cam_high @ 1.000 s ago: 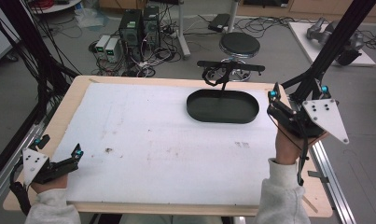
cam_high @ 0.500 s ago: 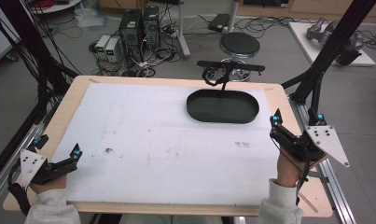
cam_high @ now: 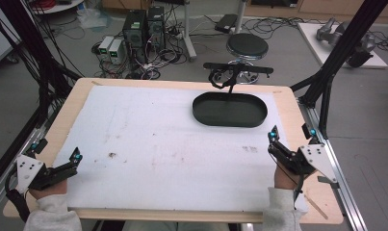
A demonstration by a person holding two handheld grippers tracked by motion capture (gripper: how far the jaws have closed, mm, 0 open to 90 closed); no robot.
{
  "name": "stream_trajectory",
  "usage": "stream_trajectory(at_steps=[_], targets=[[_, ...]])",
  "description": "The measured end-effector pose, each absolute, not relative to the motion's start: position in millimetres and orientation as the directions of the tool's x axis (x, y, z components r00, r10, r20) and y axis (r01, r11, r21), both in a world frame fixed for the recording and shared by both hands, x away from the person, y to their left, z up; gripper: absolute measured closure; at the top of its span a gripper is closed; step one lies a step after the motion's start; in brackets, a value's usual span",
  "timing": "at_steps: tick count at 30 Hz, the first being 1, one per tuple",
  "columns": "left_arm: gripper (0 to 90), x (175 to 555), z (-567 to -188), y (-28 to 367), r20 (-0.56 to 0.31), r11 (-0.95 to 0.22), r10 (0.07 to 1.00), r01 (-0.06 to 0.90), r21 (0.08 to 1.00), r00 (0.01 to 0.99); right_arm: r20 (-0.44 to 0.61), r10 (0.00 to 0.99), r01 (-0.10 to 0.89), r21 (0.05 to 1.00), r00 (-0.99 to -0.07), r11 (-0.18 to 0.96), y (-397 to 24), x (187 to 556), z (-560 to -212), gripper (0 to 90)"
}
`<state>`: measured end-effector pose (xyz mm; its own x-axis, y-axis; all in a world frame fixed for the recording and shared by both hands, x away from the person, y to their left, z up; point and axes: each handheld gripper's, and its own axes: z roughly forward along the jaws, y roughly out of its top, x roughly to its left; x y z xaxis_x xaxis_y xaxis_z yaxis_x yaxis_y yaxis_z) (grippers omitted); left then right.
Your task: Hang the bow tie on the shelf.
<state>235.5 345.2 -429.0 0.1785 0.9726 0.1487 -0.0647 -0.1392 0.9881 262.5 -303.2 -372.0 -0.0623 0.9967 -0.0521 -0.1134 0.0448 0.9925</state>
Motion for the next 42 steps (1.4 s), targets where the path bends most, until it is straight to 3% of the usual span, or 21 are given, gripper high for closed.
stream_trajectory(at_steps=[5,10,42], targets=[[1.8,237.9,-429.6,344.8,0.141,-0.132,0.973,-0.06,0.989,0.181,-0.058,0.994,-0.082,0.995,-0.094,0.05,-297.9,270.8,-380.6,11.1],[1.8,237.9,-429.6,345.7,0.135,-0.126,0.974,-0.065,0.99,0.179,-0.152,0.984,-0.135,0.981,-0.096,0.139,-287.2,269.0,-379.6,11.1],[1.8,243.9,-429.6,343.1,0.143,-0.133,0.972,-0.067,0.989,0.185,-0.102,0.992,-0.13,0.987,-0.079,0.092,-300.0,261.5,-381.5,11.1]])
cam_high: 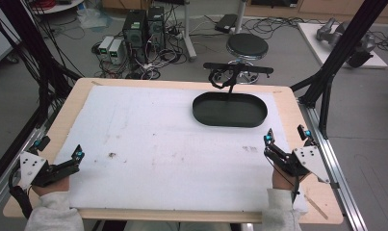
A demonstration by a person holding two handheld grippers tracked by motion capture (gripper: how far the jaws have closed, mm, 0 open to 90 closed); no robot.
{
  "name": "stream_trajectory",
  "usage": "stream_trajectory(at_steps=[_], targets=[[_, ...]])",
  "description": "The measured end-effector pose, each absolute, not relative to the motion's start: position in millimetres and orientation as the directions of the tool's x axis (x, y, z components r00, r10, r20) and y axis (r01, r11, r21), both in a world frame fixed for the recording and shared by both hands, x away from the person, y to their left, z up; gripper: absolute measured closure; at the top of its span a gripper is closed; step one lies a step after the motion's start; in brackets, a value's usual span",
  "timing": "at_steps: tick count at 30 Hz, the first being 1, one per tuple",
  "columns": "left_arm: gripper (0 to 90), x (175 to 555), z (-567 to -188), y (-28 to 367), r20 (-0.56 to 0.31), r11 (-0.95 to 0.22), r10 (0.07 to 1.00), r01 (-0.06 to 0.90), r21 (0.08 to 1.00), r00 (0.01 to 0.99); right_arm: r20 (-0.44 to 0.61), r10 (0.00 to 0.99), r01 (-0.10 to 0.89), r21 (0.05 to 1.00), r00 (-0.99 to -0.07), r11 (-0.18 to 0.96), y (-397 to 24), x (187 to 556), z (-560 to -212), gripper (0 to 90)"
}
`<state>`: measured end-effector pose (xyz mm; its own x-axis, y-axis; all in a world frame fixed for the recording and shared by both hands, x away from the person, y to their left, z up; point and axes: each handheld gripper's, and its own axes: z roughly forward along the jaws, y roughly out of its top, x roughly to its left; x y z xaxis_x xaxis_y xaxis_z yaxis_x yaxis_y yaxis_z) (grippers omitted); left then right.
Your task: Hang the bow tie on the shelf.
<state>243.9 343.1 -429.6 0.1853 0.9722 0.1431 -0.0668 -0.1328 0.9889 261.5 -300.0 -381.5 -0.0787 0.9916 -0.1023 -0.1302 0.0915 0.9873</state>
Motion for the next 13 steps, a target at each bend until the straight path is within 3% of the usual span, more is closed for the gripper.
stream_trajectory(at_steps=[13], targets=[[1.8,244.4,-429.9,343.1,0.138,-0.127,0.973,-0.07,0.989,0.184,-0.107,0.992,-0.111,0.989,-0.067,0.099,-301.5,264.2,-384.2,11.1]])
